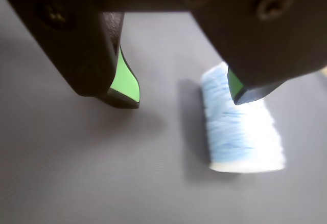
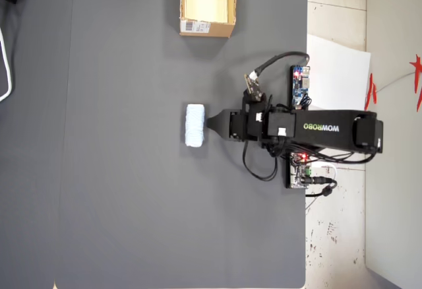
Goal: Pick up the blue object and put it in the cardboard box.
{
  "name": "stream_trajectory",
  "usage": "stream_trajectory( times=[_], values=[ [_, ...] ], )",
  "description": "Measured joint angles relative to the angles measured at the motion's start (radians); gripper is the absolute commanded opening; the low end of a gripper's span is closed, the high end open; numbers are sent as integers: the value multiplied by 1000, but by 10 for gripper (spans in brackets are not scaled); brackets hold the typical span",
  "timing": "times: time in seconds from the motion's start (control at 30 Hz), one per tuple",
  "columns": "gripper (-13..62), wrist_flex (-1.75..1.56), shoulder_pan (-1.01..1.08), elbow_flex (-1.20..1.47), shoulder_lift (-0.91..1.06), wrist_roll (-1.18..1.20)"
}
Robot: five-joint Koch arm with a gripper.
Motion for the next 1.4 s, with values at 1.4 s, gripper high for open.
stream_trajectory(
  times=[1.4],
  values=[
    [192,198,-5,-615,-689,12]
  ],
)
